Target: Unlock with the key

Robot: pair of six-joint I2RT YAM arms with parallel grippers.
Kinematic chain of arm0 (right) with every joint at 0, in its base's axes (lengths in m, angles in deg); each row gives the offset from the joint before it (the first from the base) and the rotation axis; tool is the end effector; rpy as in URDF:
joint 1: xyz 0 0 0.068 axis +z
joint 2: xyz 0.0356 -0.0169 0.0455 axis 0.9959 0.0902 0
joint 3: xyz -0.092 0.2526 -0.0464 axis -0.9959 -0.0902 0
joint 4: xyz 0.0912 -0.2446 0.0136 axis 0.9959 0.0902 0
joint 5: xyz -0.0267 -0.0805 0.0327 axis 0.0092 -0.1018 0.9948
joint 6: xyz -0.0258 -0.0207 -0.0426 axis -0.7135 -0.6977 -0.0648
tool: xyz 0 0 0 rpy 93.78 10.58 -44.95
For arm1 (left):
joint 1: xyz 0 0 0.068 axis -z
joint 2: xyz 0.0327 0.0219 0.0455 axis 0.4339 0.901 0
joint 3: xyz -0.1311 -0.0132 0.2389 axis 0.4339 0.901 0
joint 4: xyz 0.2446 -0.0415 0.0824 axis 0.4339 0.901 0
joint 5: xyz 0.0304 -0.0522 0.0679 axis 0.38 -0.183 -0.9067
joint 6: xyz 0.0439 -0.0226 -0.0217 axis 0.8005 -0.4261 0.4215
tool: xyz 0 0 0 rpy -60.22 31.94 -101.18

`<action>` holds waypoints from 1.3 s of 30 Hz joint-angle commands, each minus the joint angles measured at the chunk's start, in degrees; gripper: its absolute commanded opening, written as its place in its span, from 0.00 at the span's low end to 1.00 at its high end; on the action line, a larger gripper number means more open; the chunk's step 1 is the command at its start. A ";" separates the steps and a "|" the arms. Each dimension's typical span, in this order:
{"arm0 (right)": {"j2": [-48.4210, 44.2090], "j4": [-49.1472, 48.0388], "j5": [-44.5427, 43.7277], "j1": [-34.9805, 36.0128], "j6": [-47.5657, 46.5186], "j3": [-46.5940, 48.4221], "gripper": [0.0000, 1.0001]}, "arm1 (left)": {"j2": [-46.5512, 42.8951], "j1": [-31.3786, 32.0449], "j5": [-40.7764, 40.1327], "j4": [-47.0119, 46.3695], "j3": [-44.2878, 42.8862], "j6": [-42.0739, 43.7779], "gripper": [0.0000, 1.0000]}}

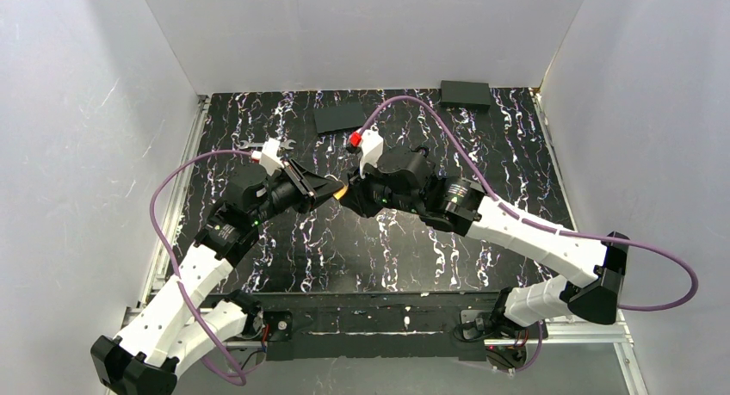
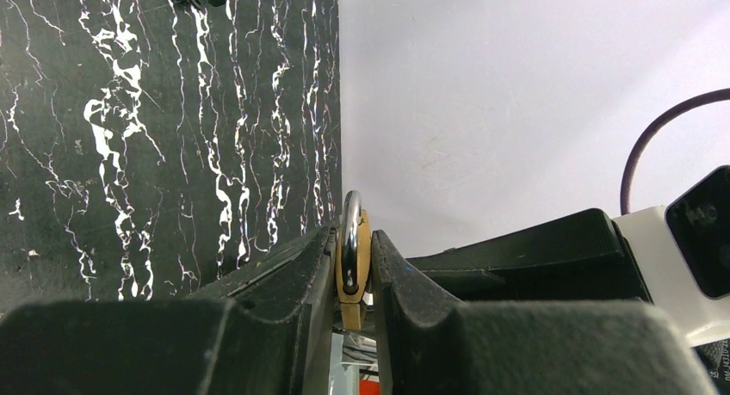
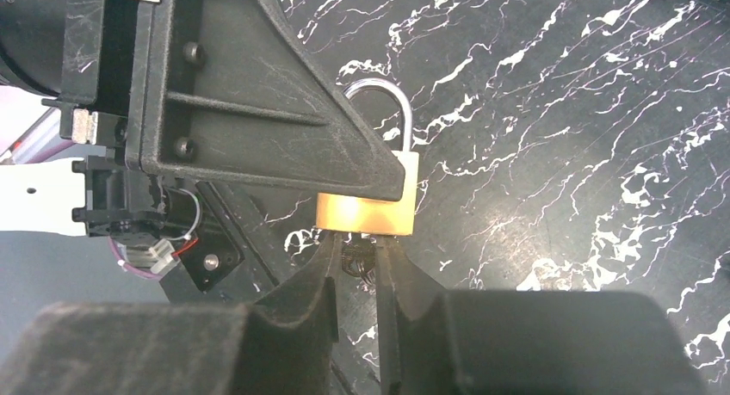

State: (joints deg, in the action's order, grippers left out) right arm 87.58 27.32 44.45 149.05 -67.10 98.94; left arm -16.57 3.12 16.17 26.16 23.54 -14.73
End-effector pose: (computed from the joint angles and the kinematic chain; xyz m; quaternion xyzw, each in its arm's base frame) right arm 0.1376 0.2761 0.3934 -0.3044 0.7695 0.3296 0.4545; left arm 0.1676 -0.1050 0.3479 -0.1651 0.7351 -0.5691 0.3294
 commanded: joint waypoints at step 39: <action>-6.65 -26.12 13.79 -8.88 19.86 -10.71 0.01 | -3.22 0.20 12.74 -5.74 -4.62 8.36 0.00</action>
State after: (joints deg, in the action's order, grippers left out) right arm 81.66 9.35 58.88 142.14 -49.18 88.36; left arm -19.04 2.29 19.71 22.75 21.58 -6.86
